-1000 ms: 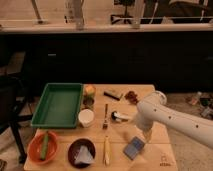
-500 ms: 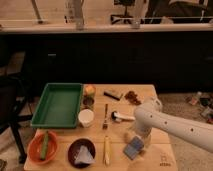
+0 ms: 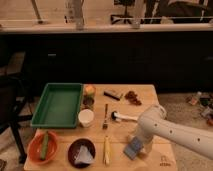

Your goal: Place sponge in tray

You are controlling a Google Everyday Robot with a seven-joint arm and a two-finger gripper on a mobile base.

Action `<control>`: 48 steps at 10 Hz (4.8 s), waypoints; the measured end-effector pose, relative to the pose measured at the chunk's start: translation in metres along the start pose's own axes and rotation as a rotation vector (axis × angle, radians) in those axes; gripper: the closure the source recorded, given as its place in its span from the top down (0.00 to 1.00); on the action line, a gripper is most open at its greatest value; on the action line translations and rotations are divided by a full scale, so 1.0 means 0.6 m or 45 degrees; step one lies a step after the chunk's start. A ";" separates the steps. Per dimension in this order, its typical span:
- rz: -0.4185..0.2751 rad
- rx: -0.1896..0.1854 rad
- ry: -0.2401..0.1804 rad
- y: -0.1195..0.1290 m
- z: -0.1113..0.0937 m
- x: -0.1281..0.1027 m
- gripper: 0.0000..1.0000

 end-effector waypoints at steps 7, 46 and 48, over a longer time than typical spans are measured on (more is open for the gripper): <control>-0.026 -0.006 -0.041 -0.007 0.016 -0.002 0.31; -0.056 0.246 0.037 -0.398 -0.170 -0.004 0.00; -0.059 0.256 0.033 -0.397 -0.170 -0.003 0.00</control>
